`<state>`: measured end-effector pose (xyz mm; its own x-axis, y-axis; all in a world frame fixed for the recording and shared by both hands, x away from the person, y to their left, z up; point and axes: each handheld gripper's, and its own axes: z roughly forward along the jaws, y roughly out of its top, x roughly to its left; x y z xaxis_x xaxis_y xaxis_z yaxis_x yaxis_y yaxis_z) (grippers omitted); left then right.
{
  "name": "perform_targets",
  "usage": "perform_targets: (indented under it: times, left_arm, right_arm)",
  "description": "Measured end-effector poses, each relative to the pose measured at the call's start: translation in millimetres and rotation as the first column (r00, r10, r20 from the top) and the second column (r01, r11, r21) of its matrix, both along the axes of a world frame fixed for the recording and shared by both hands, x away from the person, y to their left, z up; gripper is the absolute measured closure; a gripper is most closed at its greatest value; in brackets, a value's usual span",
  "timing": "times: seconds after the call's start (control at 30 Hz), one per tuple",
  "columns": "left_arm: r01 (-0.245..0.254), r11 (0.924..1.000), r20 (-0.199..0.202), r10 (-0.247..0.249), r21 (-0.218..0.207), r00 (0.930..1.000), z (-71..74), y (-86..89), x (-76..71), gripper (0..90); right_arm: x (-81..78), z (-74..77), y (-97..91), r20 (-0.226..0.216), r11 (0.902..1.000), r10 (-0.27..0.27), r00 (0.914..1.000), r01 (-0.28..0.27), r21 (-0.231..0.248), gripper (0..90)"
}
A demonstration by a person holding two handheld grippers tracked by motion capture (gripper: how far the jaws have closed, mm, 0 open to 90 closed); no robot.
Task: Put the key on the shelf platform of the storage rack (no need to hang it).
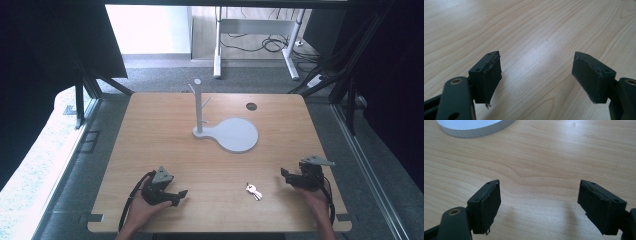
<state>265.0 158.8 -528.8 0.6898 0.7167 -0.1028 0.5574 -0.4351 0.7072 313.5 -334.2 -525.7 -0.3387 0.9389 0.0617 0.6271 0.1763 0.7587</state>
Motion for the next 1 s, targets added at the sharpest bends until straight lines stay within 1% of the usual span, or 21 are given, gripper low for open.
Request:
perform_targets:
  times: [0.03,0.1,0.13,0.2,0.27,0.33,0.37,0.4,0.43,0.5,0.7,0.73,0.8,0.9,1.0]
  left_arm:
    - [0.0,1.0,0.0,0.0,0.0,1.0,0.0,0.0,0.0,23.9]
    - [-0.006,1.0,0.001,0.006,-0.001,1.0,0.4,2.8,0.6,23.9]
    - [-0.013,0.9999,-0.001,0.013,-0.006,0.9999,0.6,3.8,0.6,23.9]
    - [-0.014,0.9999,0.001,0.014,-0.005,0.9999,0.7,5.2,1.4,23.9]
    - [-0.016,0.9999,0.001,0.016,-0.001,0.9999,0.2,5.4,1.6,24.0]
    - [-0.014,0.9999,-0.002,0.014,0.001,0.9999,-0.7,4.7,1.7,23.9]
    - [-0.012,0.9999,-0.001,0.012,0.004,0.9999,-1.0,4.5,1.9,23.9]
    - [-0.01,0.9999,-0.002,0.01,0.005,0.9999,-1.2,4.2,1.9,23.9]
    - [-0.009,0.9999,-0.002,0.009,0.005,1.0,-1.1,3.9,1.6,23.9]
    - [-0.012,0.9999,-0.002,0.012,0.002,0.9999,-0.9,3.8,1.1,23.9]
    - [-0.012,0.9999,0.002,0.012,0.004,0.9999,-0.2,5.2,1.5,23.9]
    - [-0.01,0.9999,0.002,0.01,0.005,0.9999,-0.5,5.2,1.6,23.9]
    - [-0.011,0.9999,0.001,0.011,0.005,0.9999,-0.7,5.2,1.6,23.9]
    - [-0.013,0.9999,0.001,0.013,0.008,0.9999,-0.8,5.8,1.7,23.9]
    - [-0.015,0.9999,0.002,0.015,0.009,0.9999,-0.9,6.0,1.7,23.9]
  right_arm:
    - [-1.0,2.5,-0.3,-0.007,0.9999,0.001,1.0,-0.001,0.014,21.3]
    - [-1.6,4.2,-0.4,-0.005,0.9998,-0.001,1.0,0.001,0.019,21.9]
    - [-2.7,6.9,-0.3,-0.005,0.9998,0.003,1.0,-0.003,0.019,22.7]
    - [-5.3,11.4,0.0,-0.003,1.0,0.001,1.0,0.0,0.001,22.7]
    - [-5.7,12.0,0.0,-0.006,1.0,0.003,1.0,-0.003,0.004,22.9]
    - [-6.2,12.7,0.5,-0.024,0.9998,0.014,0.9996,-0.014,0.017,24.6]
    - [-6.8,13.7,1.9,-0.029,0.9994,0.029,0.9992,-0.028,0.022,25.8]
    - [-6.8,13.7,1.9,-0.029,0.9994,0.029,0.9992,-0.028,0.022,25.8]
    - [-7.3,14.9,3.9,-0.025,0.9993,0.035,0.9991,-0.035,0.012,26.2]
    - [-7.9,15.5,4.6,-0.022,0.999,0.045,0.9988,-0.045,0.009,27.2]
    - [-8.8,15.4,5.5,-0.031,0.9981,0.062,0.9976,-0.062,0.0,30.4]
    - [-8.3,15.5,5.4,-0.044,0.997,0.077,0.9961,-0.077,0.008,32.3]
    - [-7.4,16.6,5.9,-0.046,0.9959,0.09,0.9949,-0.09,0.004,32.7]
    - [-6.9,19.2,5.8,-0.04,0.9958,0.091,0.995,-0.091,-0.005,33.0]
    - [-7.4,21.1,5.4,-0.037,0.9958,0.091,0.9951,-0.091,-0.003,33.8]
